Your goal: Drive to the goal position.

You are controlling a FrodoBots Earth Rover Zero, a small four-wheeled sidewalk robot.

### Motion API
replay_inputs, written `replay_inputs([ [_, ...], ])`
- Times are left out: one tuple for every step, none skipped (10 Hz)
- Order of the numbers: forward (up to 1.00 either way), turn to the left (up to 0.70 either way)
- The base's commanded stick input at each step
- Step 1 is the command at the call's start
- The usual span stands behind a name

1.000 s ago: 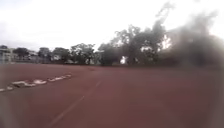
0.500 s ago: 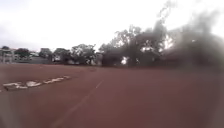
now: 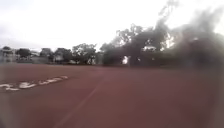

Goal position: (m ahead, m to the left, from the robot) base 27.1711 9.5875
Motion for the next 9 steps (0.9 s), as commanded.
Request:
replay_inputs([
  [0.70, 0.00],
  [0.70, -0.20],
  [0.70, -0.32],
  [0.70, -0.32],
  [0.70, -0.17],
  [0.70, 0.00],
  [0.70, 0.00],
  [0.70, 0.00],
  [0.70, 0.00],
])
